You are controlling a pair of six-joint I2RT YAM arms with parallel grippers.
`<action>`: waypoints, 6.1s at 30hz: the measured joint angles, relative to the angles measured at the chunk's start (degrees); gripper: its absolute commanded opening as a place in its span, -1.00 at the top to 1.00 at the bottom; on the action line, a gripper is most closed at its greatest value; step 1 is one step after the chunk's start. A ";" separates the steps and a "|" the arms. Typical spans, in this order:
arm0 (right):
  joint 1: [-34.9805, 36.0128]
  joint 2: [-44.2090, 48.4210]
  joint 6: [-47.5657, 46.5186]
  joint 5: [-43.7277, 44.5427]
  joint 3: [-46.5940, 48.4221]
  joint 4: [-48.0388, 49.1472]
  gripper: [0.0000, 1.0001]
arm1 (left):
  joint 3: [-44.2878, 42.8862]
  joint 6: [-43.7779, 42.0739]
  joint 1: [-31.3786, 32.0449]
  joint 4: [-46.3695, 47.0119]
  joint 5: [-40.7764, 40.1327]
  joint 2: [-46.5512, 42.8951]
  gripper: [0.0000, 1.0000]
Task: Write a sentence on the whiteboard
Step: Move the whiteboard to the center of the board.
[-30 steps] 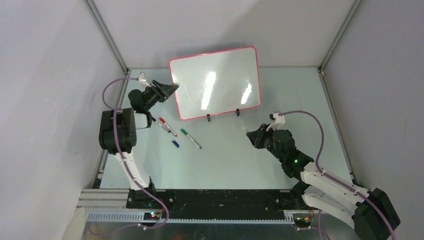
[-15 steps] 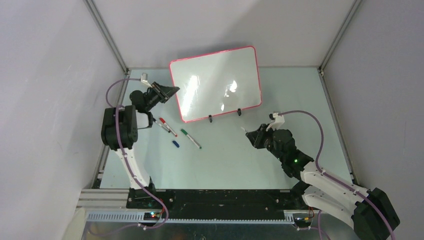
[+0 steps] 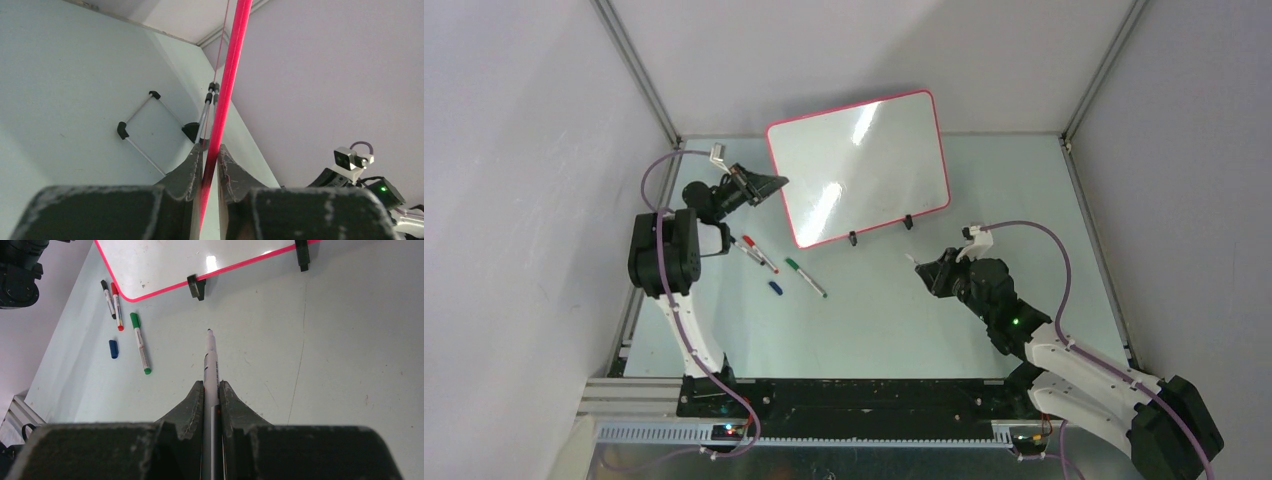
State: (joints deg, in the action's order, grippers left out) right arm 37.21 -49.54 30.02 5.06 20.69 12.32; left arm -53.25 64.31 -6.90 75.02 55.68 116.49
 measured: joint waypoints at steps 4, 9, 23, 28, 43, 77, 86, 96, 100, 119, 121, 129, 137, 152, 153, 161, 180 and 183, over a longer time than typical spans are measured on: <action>-0.13 0.00 -0.04 0.24 0.00 0.02 1.00 | 0.00 1.46 -0.24 1.64 1.62 0.00 1.00; -2.21 1.22 0.52 4.31 0.22 -0.90 1.00 | 0.00 2.38 -0.48 3.32 2.10 0.94 0.91; -30.60 -17.44 11.67 -2.80 21.73 -7.80 1.00 | 0.02 3.32 -1.03 3.69 1.44 2.03 0.20; -35.95 -33.48 12.48 -10.40 32.54 -10.99 1.00 | 0.02 3.17 -1.03 3.65 1.29 2.03 0.15; -40.46 -67.54 13.49 -26.75 64.11 -18.97 1.00 | 0.02 -1.88 -1.03 -1.97 -1.36 1.16 0.14; -42.45 -67.36 10.19 -47.08 59.84 -25.44 1.00 | -0.07 -7.43 0.09 -6.10 -1.16 -1.36 0.59; -42.45 -61.64 9.33 -45.64 55.49 -24.59 1.00 | 0.79 -9.25 0.66 -8.72 0.17 -3.74 0.59; -42.58 -60.02 8.26 -43.71 55.06 -25.35 1.00 | 5.92 -6.75 1.51 -3.26 -0.74 -5.27 0.53; -42.60 -59.30 8.09 -42.84 55.06 -25.66 1.00 | 7.91 -2.34 2.78 3.34 -1.01 -4.57 0.53; -42.62 -53.86 6.78 -40.37 52.70 -28.92 1.00 | 9.77 1.73 6.03 8.11 -1.38 -4.37 0.32; -42.64 -52.81 6.62 -39.60 52.50 -29.75 1.00 | 9.84 1.75 6.91 8.15 -1.46 -4.37 0.21; -43.76 -47.91 6.49 -34.80 52.50 -31.98 1.00 | 9.90 1.77 6.16 8.70 -1.42 -4.39 -0.39; -44.41 -43.43 7.02 -24.17 52.50 -34.01 1.00 | 12.20 0.74 2.19 7.87 -2.23 -5.51 -0.66; -32.92 -26.05 5.70 -0.39 52.28 -40.83 1.00 | 23.21 -15.13 0.59 -7.54 -9.51 -26.23 -0.87; -31.71 -25.14 5.49 0.66 52.28 -41.18 1.00 | 24.13 -16.39 0.59 -9.35 -10.51 -27.78 -0.88; -20.57 -19.39 3.06 10.23 51.52 -42.88 1.00 | 26.34 -27.50 0.61 -29.07 -21.73 -44.26 -0.99; -9.79 -6.27 -0.46 19.52 38.66 -39.98 1.00 | 26.08 -31.36 0.76 -63.87 -64.08 -61.05 -0.99; -9.68 -5.38 -0.57 19.43 38.56 -39.01 1.00 | 29.07 -31.23 0.76 -61.94 -64.52 -65.09 -0.99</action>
State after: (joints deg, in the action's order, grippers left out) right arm 27.53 -54.92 29.45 24.49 59.24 -26.70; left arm -24.18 33.08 -6.13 13.08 -8.84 51.40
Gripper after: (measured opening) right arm 0.158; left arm 0.994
